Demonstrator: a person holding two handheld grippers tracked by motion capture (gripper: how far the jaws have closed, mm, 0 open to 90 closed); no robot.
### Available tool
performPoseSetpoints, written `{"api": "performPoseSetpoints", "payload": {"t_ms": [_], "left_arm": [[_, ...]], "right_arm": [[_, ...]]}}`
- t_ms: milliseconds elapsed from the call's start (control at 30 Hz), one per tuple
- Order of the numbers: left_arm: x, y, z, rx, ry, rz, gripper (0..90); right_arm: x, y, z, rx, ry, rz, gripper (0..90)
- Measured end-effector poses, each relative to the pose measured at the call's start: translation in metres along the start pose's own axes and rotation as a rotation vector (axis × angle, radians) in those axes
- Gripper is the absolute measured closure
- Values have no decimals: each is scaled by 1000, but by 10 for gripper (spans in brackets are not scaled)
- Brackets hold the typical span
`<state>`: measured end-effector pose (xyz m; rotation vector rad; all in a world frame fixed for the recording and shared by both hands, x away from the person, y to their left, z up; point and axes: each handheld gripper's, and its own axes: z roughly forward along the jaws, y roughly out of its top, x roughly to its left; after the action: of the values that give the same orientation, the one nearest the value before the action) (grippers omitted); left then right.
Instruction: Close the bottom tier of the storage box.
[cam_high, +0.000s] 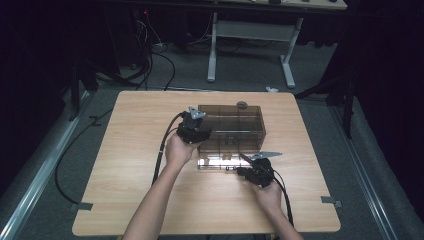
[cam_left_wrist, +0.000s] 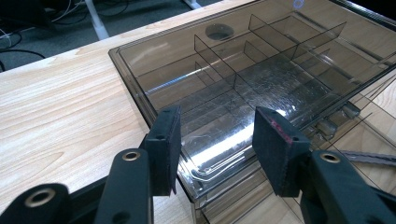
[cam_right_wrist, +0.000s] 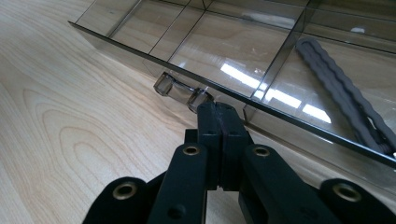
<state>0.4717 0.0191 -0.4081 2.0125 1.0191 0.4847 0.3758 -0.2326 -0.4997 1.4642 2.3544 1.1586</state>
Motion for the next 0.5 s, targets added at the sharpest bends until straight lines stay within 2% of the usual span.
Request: {"api": "performPoseSetpoints", "payload": {"t_ms": [500], "left_arm": [[0, 0, 0, -4, 0, 0, 528]], "right_arm": [[-2, 4, 3, 2, -6, 15, 898]]}}
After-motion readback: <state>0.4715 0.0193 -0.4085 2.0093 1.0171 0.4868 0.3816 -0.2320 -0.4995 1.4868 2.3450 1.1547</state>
